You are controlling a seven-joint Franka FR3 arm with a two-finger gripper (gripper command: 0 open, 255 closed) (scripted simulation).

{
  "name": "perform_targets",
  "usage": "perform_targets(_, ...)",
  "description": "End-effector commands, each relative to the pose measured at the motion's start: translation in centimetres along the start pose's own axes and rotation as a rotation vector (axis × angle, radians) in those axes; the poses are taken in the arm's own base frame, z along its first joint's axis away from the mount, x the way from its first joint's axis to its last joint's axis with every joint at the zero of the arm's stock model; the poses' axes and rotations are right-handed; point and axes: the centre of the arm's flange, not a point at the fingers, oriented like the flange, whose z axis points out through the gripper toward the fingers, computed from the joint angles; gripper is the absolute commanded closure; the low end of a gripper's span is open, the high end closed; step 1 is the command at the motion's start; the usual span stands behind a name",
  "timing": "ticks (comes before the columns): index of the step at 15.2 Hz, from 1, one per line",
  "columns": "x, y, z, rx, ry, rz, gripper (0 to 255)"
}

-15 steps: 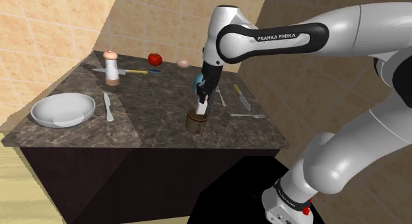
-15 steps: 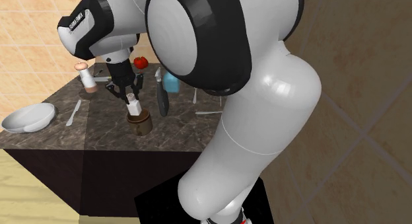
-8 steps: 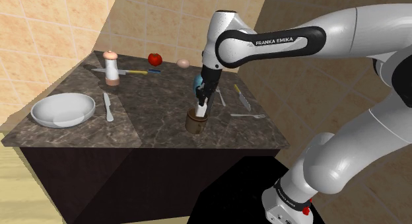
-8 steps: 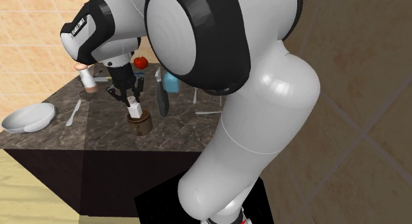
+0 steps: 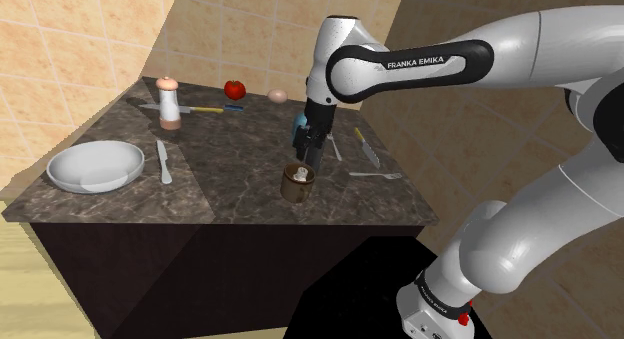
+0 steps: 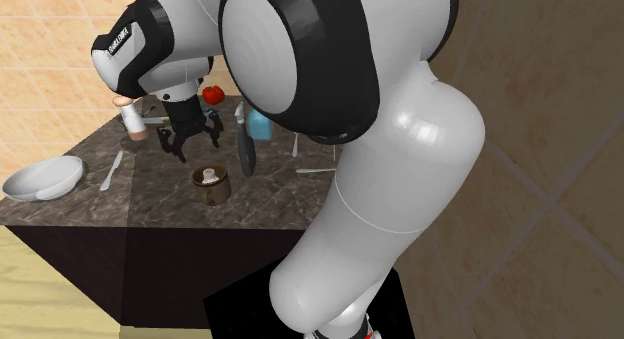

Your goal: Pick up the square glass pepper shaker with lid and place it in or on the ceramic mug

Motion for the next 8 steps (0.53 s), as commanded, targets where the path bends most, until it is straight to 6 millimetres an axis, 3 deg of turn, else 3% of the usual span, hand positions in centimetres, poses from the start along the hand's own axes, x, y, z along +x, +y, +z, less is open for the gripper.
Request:
perform_targets(1,0.0,0.0,-1.3,0.000,0.000,0.000,0)
perform_targets(4,0.0,0.0,-5.0,0.000,0.000,0.000,0)
perform_targets(8,0.0,0.0,-5.0,0.000,0.000,0.000,0)
